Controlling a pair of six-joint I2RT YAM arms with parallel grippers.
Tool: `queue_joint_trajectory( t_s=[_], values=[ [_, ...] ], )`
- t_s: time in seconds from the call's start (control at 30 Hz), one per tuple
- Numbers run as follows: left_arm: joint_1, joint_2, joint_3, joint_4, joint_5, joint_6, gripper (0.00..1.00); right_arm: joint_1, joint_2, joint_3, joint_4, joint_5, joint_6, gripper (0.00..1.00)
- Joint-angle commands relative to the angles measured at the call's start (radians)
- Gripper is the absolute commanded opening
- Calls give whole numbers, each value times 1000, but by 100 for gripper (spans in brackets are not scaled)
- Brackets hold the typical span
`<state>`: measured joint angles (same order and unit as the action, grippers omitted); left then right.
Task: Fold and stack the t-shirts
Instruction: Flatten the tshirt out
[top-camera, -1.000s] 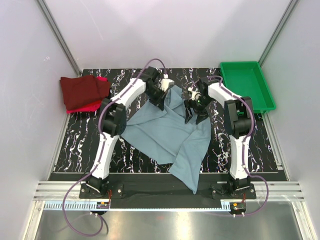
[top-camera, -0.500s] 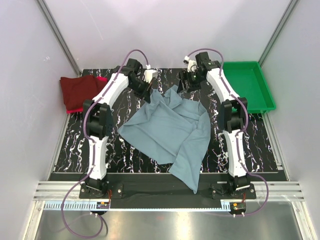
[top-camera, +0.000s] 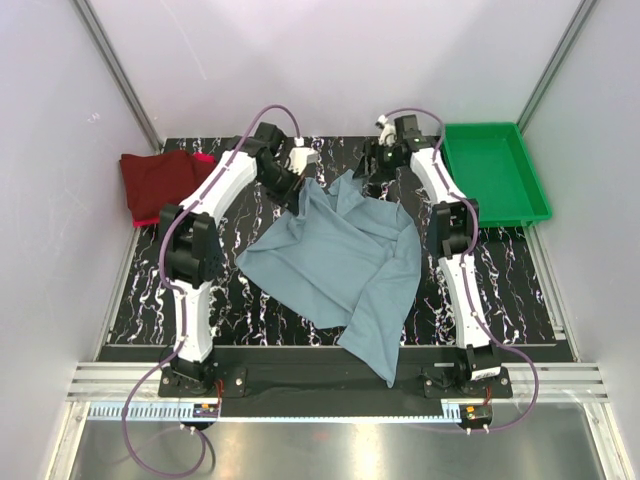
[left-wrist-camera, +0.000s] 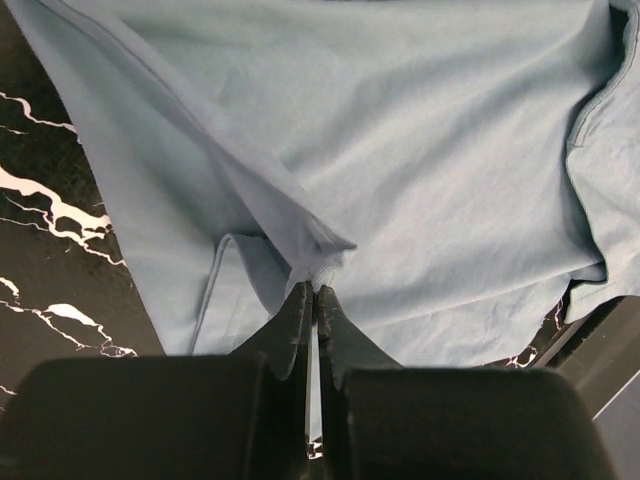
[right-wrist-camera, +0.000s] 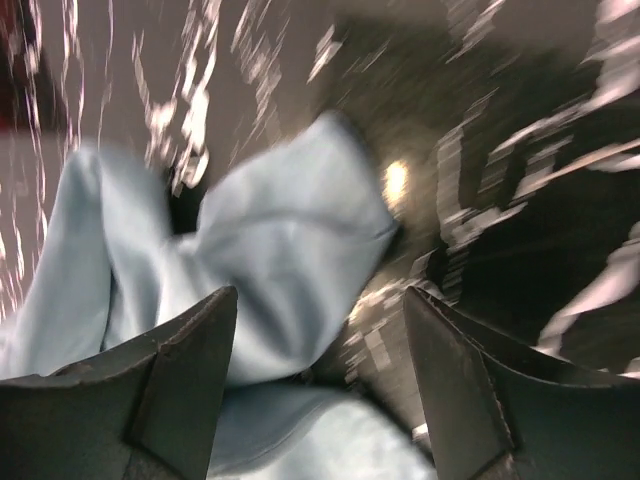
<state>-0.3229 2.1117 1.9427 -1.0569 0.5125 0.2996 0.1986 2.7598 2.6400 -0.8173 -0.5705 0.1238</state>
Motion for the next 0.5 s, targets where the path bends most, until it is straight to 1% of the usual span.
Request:
queue_joint_trajectory(
  t_s=[0.0, 0.07, 0.23, 0.3, 0.47],
  values=[
    [-25, -59, -19, -6, -35, 26, 0, -41, 41, 63, 130, -19, 103, 74],
    [-38, -53, -16, -8, -35, 24, 0, -42, 64, 70, 145, -19, 135, 74],
    [-61, -29, 9, -8, -34, 15, 0, -33, 98, 74, 135, -37, 134, 71],
    [-65, -16, 21, -8, -35, 13, 0, -19, 95, 61, 103, -60, 106, 70],
    [-70, 13, 35, 3, -12, -5, 0, 33, 78, 5, 0, -23, -4, 64]
  ],
)
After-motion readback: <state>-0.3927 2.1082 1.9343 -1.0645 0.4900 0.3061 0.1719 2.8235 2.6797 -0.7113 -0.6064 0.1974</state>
